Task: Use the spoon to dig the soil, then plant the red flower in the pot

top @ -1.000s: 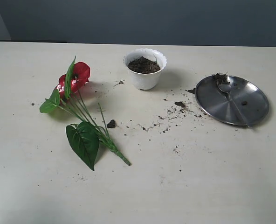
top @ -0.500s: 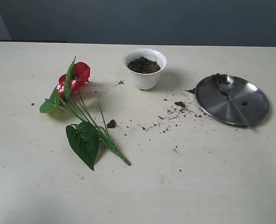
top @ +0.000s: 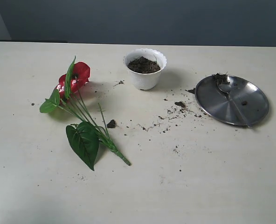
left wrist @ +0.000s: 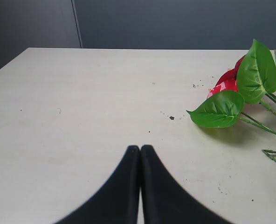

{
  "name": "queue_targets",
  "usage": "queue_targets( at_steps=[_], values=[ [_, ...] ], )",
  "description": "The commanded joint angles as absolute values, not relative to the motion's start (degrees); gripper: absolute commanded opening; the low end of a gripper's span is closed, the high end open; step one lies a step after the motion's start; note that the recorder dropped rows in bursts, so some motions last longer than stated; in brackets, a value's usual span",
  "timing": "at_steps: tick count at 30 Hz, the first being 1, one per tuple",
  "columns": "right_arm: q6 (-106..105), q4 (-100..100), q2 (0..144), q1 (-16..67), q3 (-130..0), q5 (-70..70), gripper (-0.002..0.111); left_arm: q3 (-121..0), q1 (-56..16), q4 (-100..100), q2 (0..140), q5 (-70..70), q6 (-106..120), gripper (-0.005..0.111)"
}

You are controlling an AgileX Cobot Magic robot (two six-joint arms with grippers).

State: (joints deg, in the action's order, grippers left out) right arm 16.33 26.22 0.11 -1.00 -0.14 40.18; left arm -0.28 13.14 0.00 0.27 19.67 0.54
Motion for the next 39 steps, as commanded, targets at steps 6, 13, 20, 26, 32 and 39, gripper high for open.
queue_targets(
  at_steps=[6, 13, 20, 26, 32, 39],
  values=[
    [24.0, -0.8, 7.6, -1.1, -23.4, 20.0, 0.0, 0.0, 13.0, 0.0, 0.0, 19.0, 0.4, 0.0],
    [24.2, -30.7, 29.3, -1.1, -49.2, 8.6, 0.0, 0.0, 13.0, 0.0, 0.0, 19.0, 0.4, 0.0],
    [29.5, -26.3, 47.8, -0.4, -64.9, -11.9, 0.0, 0.0, 13.0, 0.0, 0.0, 19.0, 0.4, 0.0],
    [-15.0, 6.5, 66.2, 4.8, -72.5, -45.1, 0.0, 0.0, 13.0, 0.0, 0.0, 19.0, 0.4, 0.0],
    [-15.5, 11.6, 84.5, 4.8, -72.3, -54.9, 0.0, 0.0, 13.0, 0.0, 0.0, 19.0, 0.4, 0.0],
    [-15.5, 12.3, 91.8, 4.8, -72.5, -49.5, 0.0, 0.0, 13.0, 0.0, 0.0, 19.0, 0.4, 0.0]
  ],
)
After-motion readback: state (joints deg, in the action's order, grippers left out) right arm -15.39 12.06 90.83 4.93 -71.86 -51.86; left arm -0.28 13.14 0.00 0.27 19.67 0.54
